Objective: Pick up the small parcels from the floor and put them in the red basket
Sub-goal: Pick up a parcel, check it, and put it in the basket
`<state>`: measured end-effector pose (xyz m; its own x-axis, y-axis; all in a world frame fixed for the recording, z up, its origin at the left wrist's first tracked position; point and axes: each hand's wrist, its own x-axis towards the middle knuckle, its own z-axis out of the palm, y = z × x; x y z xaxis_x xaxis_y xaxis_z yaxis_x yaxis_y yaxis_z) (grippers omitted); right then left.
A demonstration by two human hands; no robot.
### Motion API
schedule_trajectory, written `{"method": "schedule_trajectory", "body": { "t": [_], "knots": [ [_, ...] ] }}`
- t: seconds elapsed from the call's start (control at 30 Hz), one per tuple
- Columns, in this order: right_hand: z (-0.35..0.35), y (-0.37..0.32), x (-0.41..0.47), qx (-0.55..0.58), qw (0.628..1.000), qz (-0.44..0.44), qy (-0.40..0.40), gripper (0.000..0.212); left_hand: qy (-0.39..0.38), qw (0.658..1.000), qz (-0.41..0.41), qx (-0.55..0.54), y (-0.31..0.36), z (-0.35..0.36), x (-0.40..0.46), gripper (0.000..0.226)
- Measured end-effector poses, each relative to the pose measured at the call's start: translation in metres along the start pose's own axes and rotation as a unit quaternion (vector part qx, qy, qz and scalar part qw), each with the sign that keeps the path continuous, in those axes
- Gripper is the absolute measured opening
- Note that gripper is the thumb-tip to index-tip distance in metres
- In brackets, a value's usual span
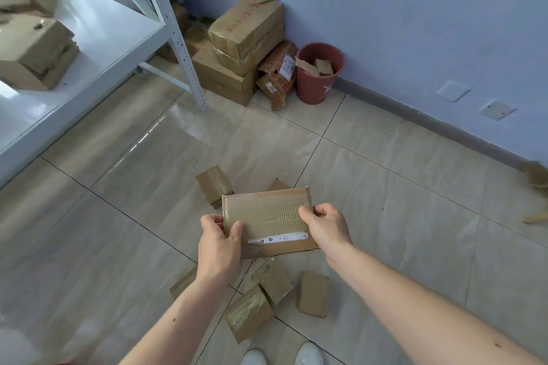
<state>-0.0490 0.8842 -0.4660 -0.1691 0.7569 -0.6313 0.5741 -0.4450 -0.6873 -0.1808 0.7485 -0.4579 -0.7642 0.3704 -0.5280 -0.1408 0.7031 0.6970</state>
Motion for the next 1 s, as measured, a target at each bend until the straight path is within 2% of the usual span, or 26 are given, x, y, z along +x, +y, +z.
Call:
{"method": "schedule_trajectory", "body": {
  "t": [0.27, 0.6, 1.0],
  "knots": [
    [0.011, -0.005, -0.048, 0.025, 1.000, -0.013, 0.000, 0.023, 0.021, 1.000, 0.009, -0.007, -0.008, -0.038, -0.028, 0.028],
    [0.026, 0.032, -0.107, 0.001, 1.000, -0.015, -0.021, 0.024, 0.036, 0.999, -0.018, -0.024, -0.067, -0.071, -0.082, 0.035],
    [0.105, 0.058, -0.199, -0.018, 0.998, -0.033, -0.041, 0.025, 0.066, 0.996, -0.030, -0.042, -0.147, -0.170, -0.118, 0.036]
  ]
}}
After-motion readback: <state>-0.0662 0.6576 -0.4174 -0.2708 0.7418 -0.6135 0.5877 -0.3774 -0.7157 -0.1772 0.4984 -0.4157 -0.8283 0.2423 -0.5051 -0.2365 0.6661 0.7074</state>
